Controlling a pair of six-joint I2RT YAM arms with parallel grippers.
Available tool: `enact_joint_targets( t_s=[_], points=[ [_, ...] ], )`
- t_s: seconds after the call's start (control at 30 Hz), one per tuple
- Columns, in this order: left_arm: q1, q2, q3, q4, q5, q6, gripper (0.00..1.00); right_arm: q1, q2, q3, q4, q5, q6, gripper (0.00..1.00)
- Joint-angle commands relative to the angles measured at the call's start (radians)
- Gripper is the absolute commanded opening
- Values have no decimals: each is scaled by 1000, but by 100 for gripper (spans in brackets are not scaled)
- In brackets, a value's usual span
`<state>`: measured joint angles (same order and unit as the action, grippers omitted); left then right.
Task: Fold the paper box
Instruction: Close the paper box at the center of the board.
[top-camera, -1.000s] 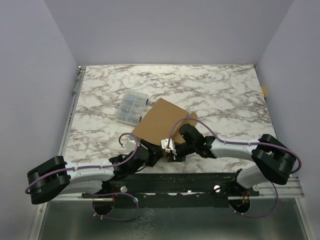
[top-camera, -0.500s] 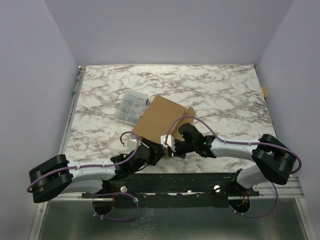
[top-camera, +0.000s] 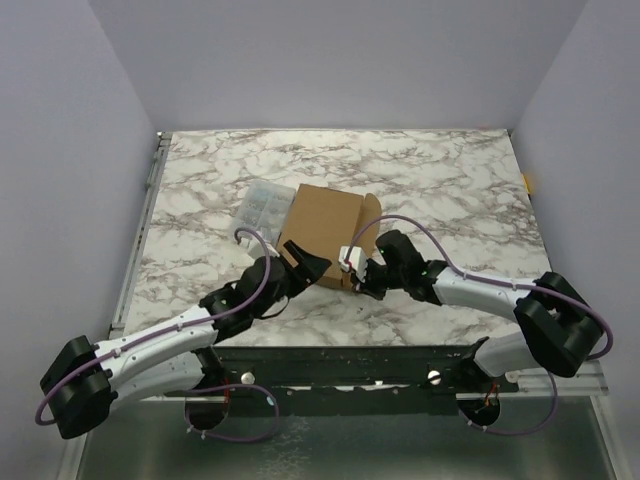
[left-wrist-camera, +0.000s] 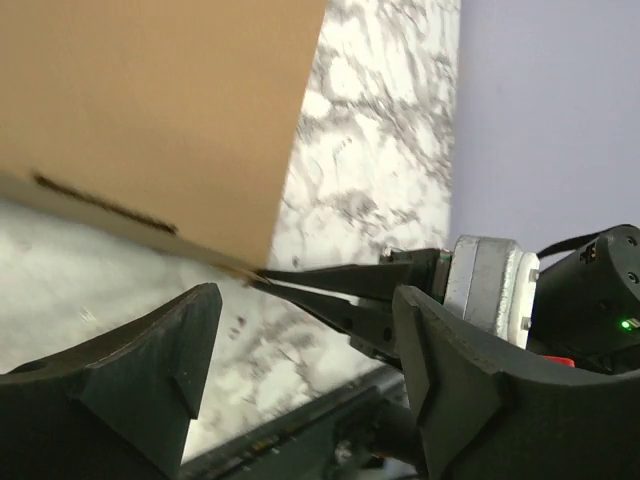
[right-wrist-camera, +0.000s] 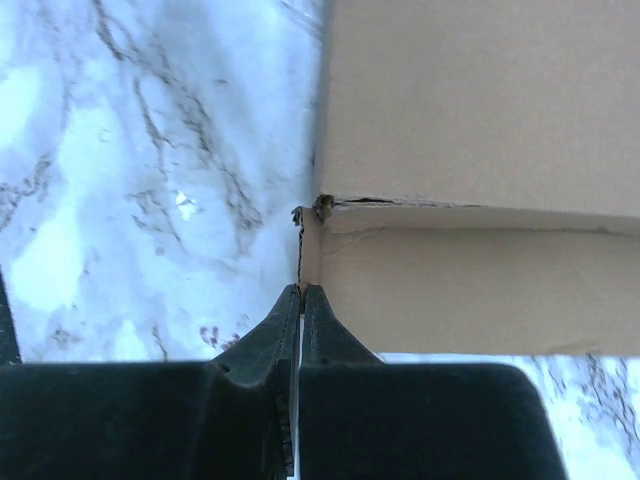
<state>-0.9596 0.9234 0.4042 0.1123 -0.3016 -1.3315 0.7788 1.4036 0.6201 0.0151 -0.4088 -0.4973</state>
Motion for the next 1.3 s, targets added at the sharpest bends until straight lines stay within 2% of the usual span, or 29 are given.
enact_joint_targets(
  t_s=[0.0, 0.1, 0.2, 0.4, 0.6, 0.8, 1.27],
  points=[
    [92, 2, 135, -250, 56, 431, 77, -58, -29, 18, -49, -7, -9, 0],
    [113, 29, 205, -318, -23, 554, 83, -92, -27, 20, -63, -36, -10, 0],
    [145, 61, 228, -363, -153, 590, 91, -111, -17, 21, -71, -55, -10, 0],
    [218, 161, 206, -319, -161, 594, 90, -113, -10, 30, -77, -52, 3, 0],
    [252, 194, 181, -184, -75, 656, 89, -113, -8, 35, -90, -35, 17, 0],
    [310, 240, 161, -121, 39, 688, 88, -113, 23, 65, -130, 2, 50, 0],
    [341, 297, 121, -33, 188, 672, 69, -113, 73, 106, -138, 34, 100, 0]
  ],
)
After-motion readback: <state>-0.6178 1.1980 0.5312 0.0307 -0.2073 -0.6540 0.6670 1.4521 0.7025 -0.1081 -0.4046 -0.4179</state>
